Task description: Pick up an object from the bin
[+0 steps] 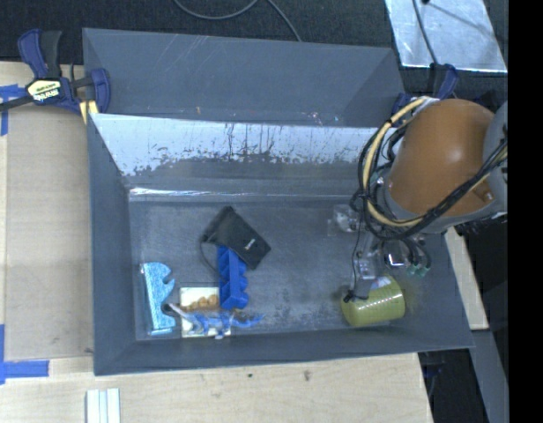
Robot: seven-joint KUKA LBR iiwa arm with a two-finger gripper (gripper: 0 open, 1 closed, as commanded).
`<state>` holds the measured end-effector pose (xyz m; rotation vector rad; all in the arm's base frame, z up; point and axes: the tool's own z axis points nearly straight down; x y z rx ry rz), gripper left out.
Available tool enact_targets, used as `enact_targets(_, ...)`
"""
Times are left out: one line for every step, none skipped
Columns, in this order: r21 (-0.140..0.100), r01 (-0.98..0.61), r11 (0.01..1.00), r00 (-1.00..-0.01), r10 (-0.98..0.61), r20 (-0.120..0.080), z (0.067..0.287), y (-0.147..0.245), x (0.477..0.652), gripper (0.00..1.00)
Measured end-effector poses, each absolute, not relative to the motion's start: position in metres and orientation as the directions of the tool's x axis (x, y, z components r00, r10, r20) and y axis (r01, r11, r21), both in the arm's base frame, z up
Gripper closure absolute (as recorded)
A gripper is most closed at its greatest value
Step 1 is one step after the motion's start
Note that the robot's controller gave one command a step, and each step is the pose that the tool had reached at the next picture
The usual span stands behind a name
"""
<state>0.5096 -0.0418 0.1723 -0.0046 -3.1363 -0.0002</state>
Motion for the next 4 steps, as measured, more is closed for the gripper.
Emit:
enact_targets(0.000, 0.002, 1.000, -1.000, 0.002, -0.003, 0.177, -0.042, 0.511, 0.00)
enact_targets(-0.001, 0.005, 1.000, -1.000, 0.005, 0.000, 0.172, 0.004, 0.543, 0.00)
enact_targets(0.003, -0.032, 0.999, -0.999, -0.032, -0.001, 0.193, 0.029, 0.544, 0.00)
enact_targets(-0.001, 0.004, 1.000, -1.000, 0.004, -0.004, 0.206, 0.042, 0.578, 0.00)
